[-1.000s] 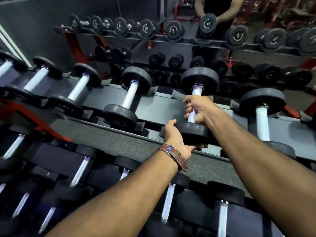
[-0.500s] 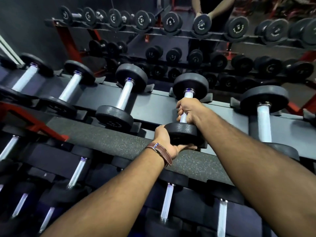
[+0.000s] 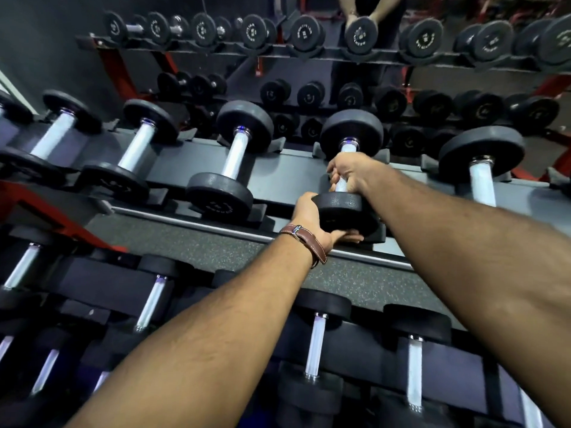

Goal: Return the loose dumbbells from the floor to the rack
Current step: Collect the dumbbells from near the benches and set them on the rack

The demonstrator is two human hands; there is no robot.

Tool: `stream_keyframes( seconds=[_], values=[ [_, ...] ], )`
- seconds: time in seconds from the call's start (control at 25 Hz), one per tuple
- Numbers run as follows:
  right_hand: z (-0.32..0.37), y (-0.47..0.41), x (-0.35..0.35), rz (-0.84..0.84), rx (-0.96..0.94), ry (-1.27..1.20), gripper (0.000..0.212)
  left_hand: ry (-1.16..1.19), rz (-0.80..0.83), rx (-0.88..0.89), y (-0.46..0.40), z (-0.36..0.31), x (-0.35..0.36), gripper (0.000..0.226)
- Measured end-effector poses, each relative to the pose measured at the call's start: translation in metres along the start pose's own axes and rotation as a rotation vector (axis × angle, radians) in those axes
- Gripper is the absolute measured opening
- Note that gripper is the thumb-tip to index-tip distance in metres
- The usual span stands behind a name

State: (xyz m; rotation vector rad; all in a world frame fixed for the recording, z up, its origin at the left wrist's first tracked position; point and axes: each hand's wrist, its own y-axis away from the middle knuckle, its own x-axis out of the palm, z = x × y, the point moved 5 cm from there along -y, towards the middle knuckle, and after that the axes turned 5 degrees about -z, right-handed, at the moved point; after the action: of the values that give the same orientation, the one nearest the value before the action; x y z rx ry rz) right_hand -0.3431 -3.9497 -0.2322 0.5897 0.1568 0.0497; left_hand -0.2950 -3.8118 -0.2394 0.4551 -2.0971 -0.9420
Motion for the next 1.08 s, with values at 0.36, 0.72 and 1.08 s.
stream_keyframes(
  seconds=[0.36, 0.72, 1.08],
  values=[
    [-0.008, 0.110, -0.054, -0.294, -0.392, 0.144, 0.030, -0.057, 0.224, 0.043, 0.054, -0.011, -0.018, 0.075],
    [-0.118, 0.321, 0.061, -0.353, -0.697, -0.470, 0.011, -0.428, 0.219, 0.666, 0.179, -0.059, -0.190, 0.054],
    [-0.165, 0.489, 0.209, -0.316, -0.752, -0.468, 0.022, -0.513, 0.239, 0.928, 0.323, -0.116, -0.350, 0.048]
  ],
)
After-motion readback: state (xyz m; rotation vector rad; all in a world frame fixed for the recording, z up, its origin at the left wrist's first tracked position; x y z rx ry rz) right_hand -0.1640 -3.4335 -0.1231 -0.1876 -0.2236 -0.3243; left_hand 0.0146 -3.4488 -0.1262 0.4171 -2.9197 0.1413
